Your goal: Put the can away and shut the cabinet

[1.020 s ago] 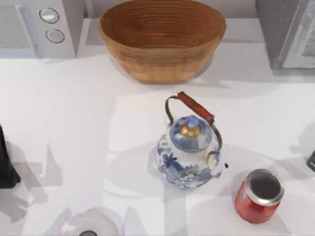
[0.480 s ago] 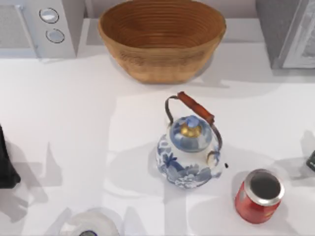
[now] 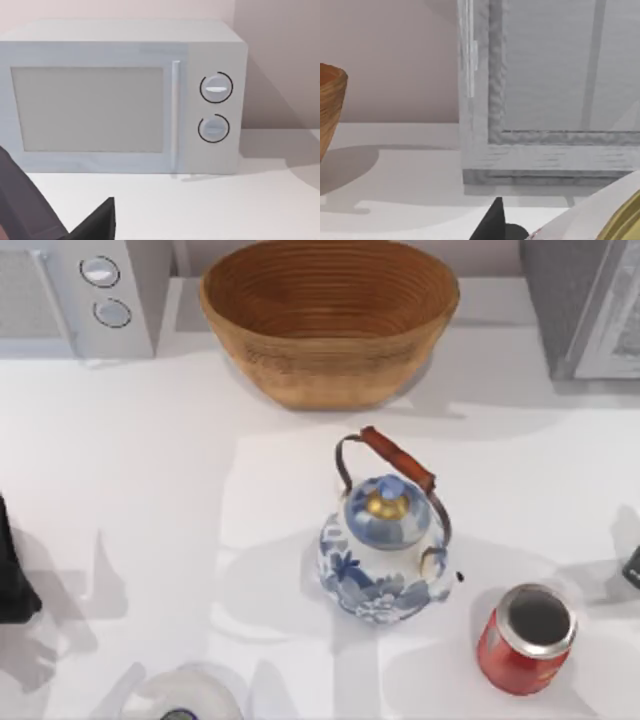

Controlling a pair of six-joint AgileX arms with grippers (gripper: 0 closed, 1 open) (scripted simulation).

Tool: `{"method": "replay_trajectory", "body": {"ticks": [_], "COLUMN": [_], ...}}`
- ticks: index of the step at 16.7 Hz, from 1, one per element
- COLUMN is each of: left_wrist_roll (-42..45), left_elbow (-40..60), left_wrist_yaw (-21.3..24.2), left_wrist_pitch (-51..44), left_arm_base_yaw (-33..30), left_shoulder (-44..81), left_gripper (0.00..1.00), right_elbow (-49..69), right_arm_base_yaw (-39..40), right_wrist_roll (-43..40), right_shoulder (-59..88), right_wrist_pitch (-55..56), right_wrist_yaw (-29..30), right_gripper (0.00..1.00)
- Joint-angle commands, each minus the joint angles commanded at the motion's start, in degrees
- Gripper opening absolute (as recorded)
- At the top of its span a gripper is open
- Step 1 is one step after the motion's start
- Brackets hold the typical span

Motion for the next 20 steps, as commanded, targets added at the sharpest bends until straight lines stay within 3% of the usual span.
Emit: {"method": "replay_trajectory", "body": {"ticks": [5, 15, 20], "left_wrist_roll": [0.00, 0.00, 0.00], "left_elbow": [0.00, 0.00, 0.00], "left_wrist_yaw": [0.00, 0.00, 0.00], "left_wrist_pitch": [0.00, 0.00, 0.00], "left_arm_base_yaw": [0.00, 0.00, 0.00], "left_shoulder": [0.00, 0.00, 0.00], "left_gripper": [1.00, 1.00, 1.00], "right_elbow": [15.20, 76.55, 94.41], "right_arm_base_yaw": [3.32, 8.08, 9.70], "right_wrist_roll": [-0.03, 0.26, 0.75], "right_shoulder": [13.86, 57.82, 71.17], "right_wrist_pitch": [-4.65, -18.49, -22.60], "right_wrist_yaw": [0.95, 8.51, 10.88], "right_gripper": [0.00, 0.00, 0.00]}}
